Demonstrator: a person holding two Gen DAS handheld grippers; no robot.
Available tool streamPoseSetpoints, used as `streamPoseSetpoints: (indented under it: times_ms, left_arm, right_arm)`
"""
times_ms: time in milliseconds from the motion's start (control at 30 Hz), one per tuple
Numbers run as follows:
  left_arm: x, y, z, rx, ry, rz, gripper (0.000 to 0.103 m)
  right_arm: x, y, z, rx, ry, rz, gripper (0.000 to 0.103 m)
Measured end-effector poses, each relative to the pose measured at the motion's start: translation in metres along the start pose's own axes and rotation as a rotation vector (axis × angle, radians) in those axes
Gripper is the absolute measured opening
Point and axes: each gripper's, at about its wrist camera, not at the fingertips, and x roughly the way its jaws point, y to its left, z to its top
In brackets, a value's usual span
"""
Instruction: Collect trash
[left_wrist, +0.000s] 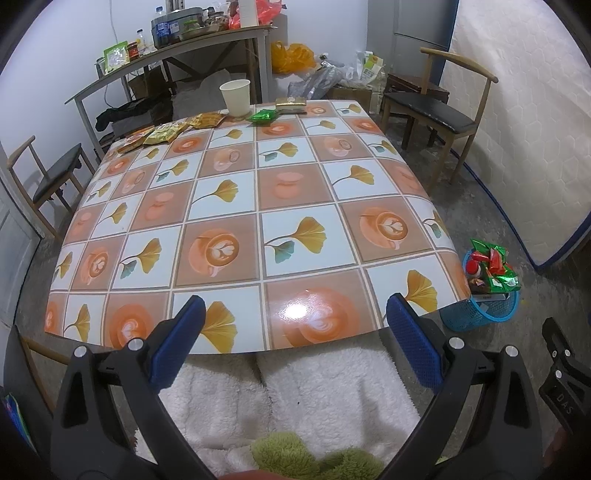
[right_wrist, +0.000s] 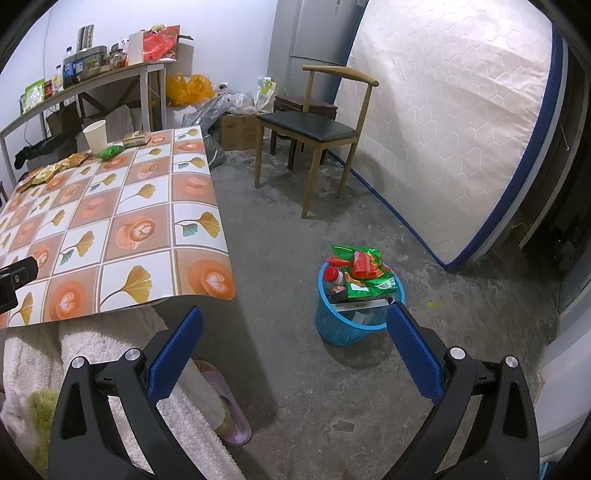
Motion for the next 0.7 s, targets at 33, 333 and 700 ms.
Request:
streamPoseSetpoints:
  times_ms: [33,333,700]
  left_arm:
    - [0.0003,0.0,0.0,0.0,0.001,0.0,0.094]
    - [0.0002,0.0007,-0.0002,-0.001,0.002,0.0,0.094]
    - [-0.0004,0.0004,0.0,0.0,0.002,-0.002,0.094]
  right_arm:
    - [0.0,0.0,0.0001,0.0,0.0,0.0,0.096]
    - [-0.0007,0.0014,-0.0008,-0.001,0.002,0.001,0.096]
    - [0.0,0.0008,-0.0005,-0.001,0.002,0.002,0.096]
